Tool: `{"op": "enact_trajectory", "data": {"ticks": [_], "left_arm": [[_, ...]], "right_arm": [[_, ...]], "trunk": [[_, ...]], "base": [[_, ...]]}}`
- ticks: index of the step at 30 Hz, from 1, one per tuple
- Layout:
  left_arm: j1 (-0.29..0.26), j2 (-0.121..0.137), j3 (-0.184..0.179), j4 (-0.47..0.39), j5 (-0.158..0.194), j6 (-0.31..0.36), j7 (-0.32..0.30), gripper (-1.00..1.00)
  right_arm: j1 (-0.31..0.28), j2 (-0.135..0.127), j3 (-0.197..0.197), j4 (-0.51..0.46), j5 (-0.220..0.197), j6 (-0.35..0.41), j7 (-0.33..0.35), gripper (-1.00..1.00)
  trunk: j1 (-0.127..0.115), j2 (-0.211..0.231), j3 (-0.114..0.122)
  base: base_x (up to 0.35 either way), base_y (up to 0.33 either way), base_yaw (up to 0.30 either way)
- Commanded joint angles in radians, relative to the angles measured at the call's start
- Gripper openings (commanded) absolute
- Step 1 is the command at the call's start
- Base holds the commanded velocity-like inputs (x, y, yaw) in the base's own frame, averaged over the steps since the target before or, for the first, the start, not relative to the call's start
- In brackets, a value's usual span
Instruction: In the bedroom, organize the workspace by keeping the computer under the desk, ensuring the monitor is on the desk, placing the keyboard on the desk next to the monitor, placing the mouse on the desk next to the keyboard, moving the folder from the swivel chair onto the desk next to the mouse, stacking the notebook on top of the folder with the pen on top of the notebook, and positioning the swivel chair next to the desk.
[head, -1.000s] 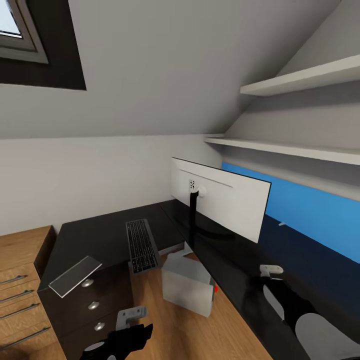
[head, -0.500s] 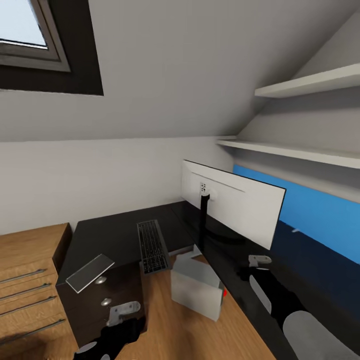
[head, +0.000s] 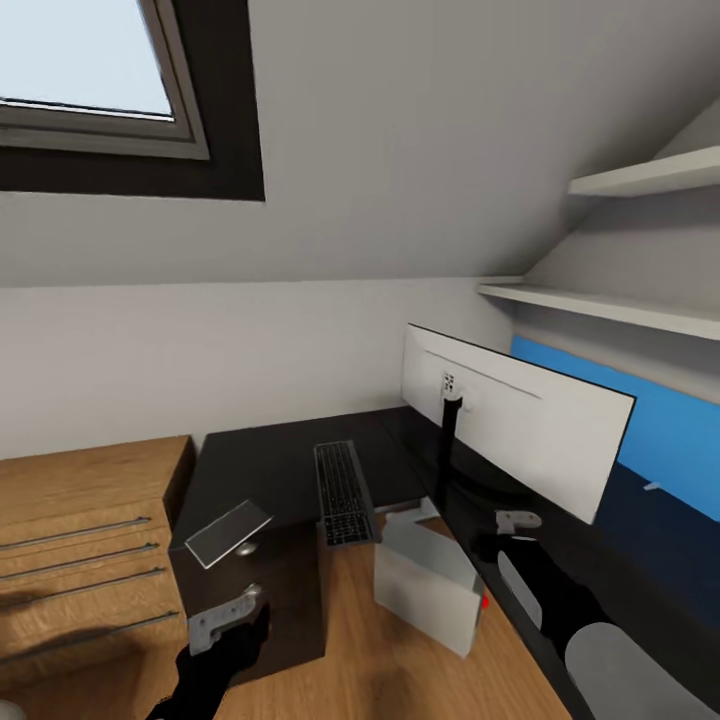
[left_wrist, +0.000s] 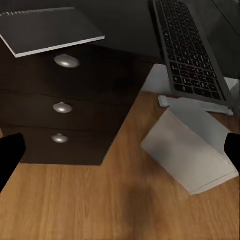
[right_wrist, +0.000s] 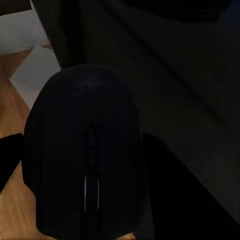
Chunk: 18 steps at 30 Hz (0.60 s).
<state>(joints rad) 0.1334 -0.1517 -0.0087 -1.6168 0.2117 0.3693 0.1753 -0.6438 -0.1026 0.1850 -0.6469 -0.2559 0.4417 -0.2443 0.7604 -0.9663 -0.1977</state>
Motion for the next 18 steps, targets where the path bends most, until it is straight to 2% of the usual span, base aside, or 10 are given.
{"op": "enact_trajectory", "data": {"ticks": [1,4,13,14,18], "left_arm": [[0.007,0.000,-0.001,-0.002,0.011,-0.021,0.007,1.00],[0.017,0.000,0.001,-0.003,0.011,-0.054,0.007,1.00],[0.020,0.000,0.001,-0.002,0.011,-0.057,0.007,1.00],[0.020,0.000,0.002,-0.001,0.009,0.008,0.008,1.00],[0.020,0.000,0.002,0.001,0.009,0.017,0.008,1.00]], "right_arm": [[0.000,-0.002,0.008,-0.002,-0.014,0.003,-0.011,-1.00],[0.000,-0.002,0.008,-0.002,-0.014,0.003,-0.010,-1.00],[0.000,-0.002,0.007,-0.008,-0.015,0.004,-0.011,-1.00],[0.002,-0.002,0.007,-0.017,-0.015,0.003,-0.012,-1.00],[0.006,-0.002,0.007,-0.023,-0.014,0.003,-0.013,-1.00]], "trunk": [[-0.004,0.006,0.001],[-0.015,0.027,0.010],[-0.050,0.090,0.037],[-0.050,0.090,0.038],[-0.050,0.090,0.039]], "base": [[0.000,0.000,0.214],[0.000,0.000,0.134],[0.000,0.000,0.017],[0.000,0.000,0.229],[0.000,0.000,0.255]]}}
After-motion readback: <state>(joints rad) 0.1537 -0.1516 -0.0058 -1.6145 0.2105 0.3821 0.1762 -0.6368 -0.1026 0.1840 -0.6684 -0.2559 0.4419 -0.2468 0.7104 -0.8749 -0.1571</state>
